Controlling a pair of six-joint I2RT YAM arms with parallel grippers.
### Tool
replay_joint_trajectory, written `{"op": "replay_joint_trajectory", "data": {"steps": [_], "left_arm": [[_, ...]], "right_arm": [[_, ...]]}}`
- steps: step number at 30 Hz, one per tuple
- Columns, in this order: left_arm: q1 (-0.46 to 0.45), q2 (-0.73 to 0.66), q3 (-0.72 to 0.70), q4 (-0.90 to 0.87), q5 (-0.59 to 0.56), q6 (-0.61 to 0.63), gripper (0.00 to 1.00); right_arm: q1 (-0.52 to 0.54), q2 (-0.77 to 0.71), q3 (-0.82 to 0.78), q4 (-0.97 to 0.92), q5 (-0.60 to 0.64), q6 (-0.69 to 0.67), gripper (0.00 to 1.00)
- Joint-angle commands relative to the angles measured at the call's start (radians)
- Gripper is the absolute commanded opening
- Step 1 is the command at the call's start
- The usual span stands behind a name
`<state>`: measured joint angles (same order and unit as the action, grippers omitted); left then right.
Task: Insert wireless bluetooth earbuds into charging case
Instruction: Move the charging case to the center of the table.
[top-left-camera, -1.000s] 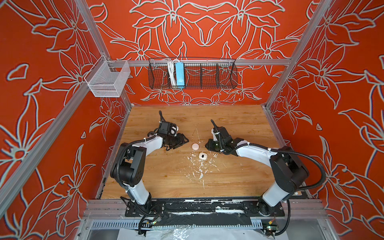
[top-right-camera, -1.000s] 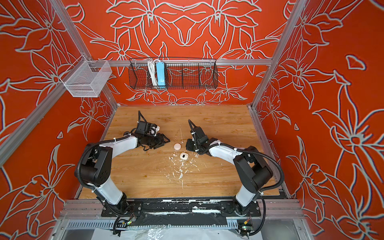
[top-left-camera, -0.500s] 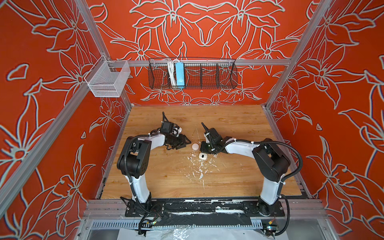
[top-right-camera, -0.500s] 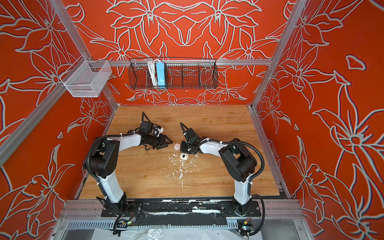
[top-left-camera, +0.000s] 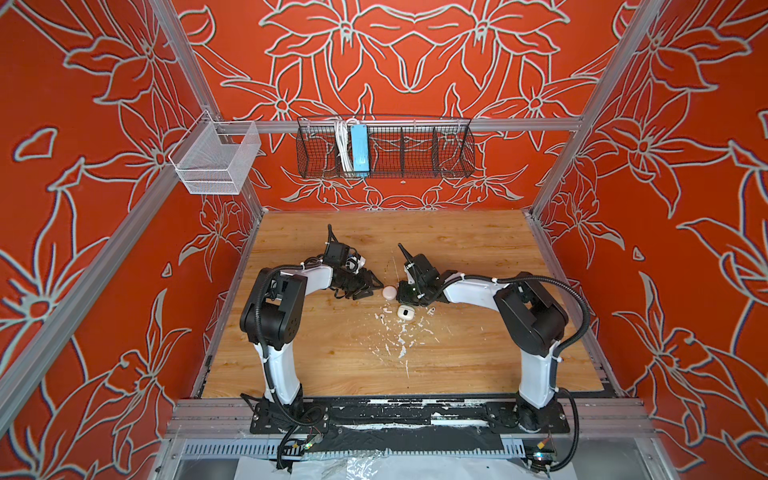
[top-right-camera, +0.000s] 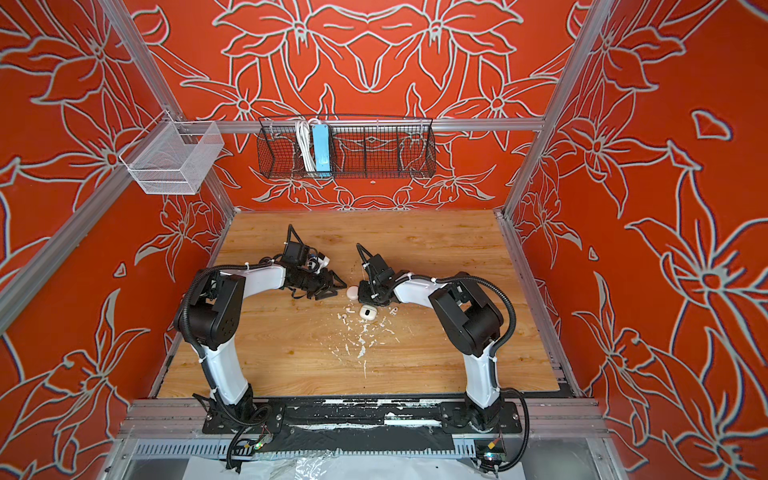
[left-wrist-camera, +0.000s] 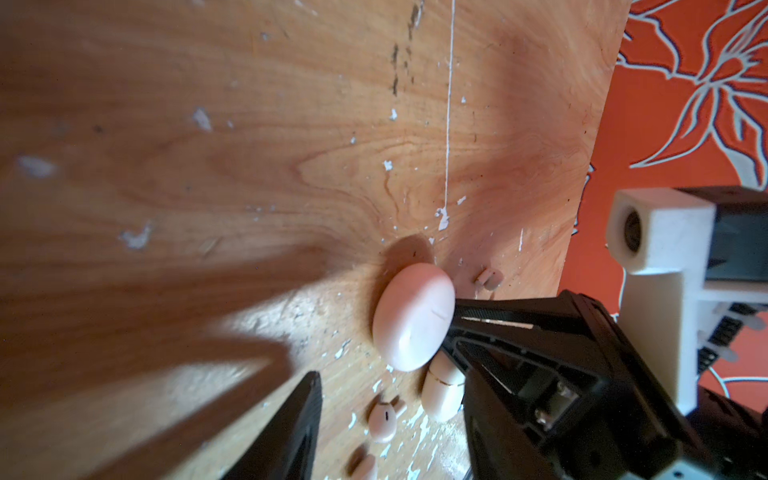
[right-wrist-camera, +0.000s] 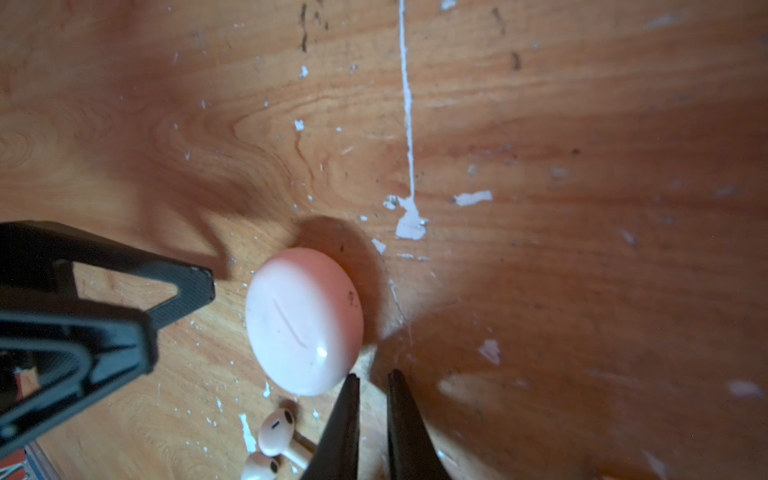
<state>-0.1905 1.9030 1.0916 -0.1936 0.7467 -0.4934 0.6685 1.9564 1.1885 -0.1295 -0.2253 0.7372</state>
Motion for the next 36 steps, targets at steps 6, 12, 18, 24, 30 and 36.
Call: {"op": "replay_joint_trajectory", "data": {"steps": [6, 12, 18, 24, 30, 36], "left_arm": [[0.003, 0.041, 0.025, -0.027, 0.018, 0.004, 0.56], [0.003, 0.083, 0.040, 0.006, 0.039, 0.002, 0.55], [-0.003, 0.093, 0.044, 0.005, 0.040, -0.006, 0.55], [-0.012, 0.082, 0.037, 0.000, 0.034, -0.010, 0.54], [-0.022, 0.078, 0.033, 0.002, 0.032, -0.017, 0.53], [-0.026, 0.088, 0.042, -0.007, 0.028, -0.012, 0.52]], "right_arm": [[0.009, 0.066, 0.036, -0.069, 0.048, -0.017, 0.17], [0.011, 0.096, 0.073, -0.090, 0.070, -0.027, 0.17], [0.012, 0.097, 0.080, -0.111, 0.103, -0.043, 0.17], [0.012, 0.110, 0.100, -0.138, 0.123, -0.053, 0.17], [0.013, 0.104, 0.099, -0.152, 0.162, -0.063, 0.17], [0.013, 0.126, 0.114, -0.164, 0.163, -0.066, 0.17]]}}
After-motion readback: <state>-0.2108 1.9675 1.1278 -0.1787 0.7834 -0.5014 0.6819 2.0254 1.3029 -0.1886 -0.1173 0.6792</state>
